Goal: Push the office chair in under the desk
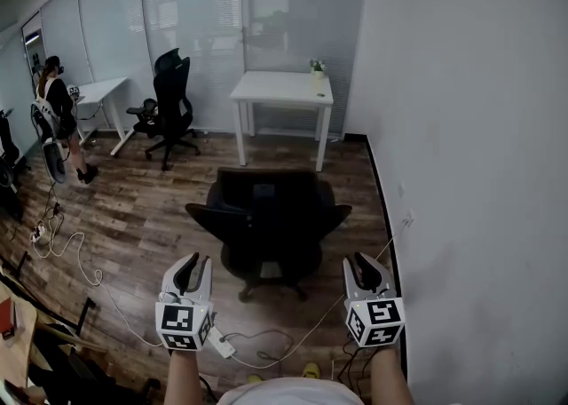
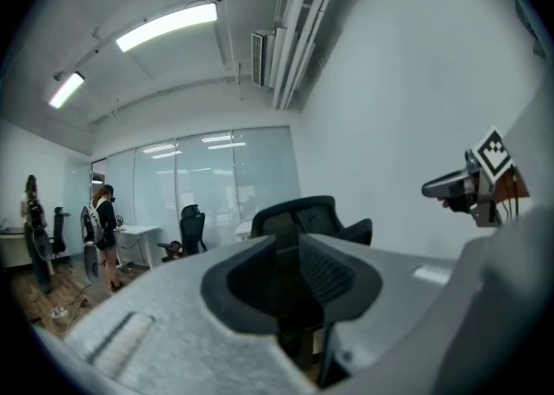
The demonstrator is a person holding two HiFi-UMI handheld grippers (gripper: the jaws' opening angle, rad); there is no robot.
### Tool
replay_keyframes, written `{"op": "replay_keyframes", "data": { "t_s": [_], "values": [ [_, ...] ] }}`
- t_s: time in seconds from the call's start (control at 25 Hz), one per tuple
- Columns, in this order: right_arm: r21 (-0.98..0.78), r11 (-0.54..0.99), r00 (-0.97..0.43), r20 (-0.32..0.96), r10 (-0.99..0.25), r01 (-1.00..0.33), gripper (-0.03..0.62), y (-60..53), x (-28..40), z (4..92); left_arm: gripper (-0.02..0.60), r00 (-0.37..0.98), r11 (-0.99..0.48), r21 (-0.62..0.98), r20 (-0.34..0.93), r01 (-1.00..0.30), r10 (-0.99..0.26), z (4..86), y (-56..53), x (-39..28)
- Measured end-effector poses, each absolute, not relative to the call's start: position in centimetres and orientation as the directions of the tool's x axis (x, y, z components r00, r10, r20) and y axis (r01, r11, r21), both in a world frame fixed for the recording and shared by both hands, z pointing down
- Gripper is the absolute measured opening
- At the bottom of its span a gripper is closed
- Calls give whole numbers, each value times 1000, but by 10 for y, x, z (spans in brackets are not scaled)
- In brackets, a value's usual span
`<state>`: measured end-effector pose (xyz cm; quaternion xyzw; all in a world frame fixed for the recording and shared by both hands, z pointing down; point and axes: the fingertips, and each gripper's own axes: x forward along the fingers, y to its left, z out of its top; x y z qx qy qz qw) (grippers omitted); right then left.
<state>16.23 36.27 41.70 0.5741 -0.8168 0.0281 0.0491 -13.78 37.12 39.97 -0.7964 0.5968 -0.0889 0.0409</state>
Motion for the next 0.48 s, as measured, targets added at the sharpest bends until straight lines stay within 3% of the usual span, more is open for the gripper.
{"op": "replay_keyframes", "data": {
  "t_s": [0.48],
  "values": [
    [29,367,-362,117,-925,-930,97,365,147,412,98,284,-295,-165,88,-941,-955,399,372,-146]
  ]
}}
